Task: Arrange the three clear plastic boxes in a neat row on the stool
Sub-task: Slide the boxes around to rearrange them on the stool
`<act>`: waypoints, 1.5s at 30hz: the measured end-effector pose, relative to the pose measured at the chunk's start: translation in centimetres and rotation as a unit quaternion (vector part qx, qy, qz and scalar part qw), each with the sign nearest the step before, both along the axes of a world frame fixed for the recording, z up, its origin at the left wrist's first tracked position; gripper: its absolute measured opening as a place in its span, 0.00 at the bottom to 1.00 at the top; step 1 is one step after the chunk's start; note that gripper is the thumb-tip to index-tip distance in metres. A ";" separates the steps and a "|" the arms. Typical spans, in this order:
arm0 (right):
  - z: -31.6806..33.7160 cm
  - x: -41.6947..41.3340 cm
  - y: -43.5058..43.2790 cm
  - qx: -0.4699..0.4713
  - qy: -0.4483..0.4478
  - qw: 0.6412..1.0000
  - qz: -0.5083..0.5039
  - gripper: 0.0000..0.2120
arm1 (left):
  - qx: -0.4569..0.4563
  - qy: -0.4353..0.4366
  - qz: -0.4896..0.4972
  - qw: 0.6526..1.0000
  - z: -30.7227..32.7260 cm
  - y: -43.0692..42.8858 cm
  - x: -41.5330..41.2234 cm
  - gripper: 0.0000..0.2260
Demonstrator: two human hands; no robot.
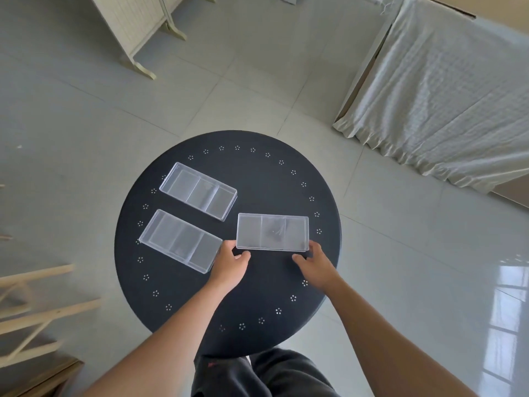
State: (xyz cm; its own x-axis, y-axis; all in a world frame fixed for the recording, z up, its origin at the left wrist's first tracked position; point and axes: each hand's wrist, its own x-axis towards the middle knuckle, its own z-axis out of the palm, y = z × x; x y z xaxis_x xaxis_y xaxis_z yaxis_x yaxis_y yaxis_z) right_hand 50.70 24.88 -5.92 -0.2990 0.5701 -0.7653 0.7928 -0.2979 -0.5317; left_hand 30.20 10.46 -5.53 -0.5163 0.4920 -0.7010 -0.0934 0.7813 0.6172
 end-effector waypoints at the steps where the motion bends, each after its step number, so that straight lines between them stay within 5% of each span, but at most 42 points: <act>1: 0.2 0.1 0.0 0.006 0.002 1.000 -0.001 0.31 | 0.012 -0.004 0.006 1.000 -0.1 -0.1 0.0 0.13; 9: 3.0 0.3 0.4 0.141 0.052 0.989 -0.004 0.29 | 0.064 0.118 -0.013 0.991 1.0 -0.3 0.5 0.19; 14: 4.2 -0.1 0.6 0.184 0.073 0.980 -0.019 0.28 | 0.052 0.182 -0.011 0.982 2.0 0.3 0.0 0.07; 28: 2.6 -0.1 0.9 0.126 0.015 0.987 0.102 0.38 | -0.036 0.080 -0.085 0.992 -1.9 -0.6 -0.1 0.29; 37: 2.9 -1.9 0.5 0.135 -0.036 0.982 0.130 0.36 | -0.017 0.001 -0.120 0.993 0.0 -0.3 -1.9 0.11; 45: 2.8 -7.0 -1.5 0.195 -0.014 0.969 0.152 0.33 | 0.002 0.014 -0.078 0.997 3.7 0.6 -7.7 0.10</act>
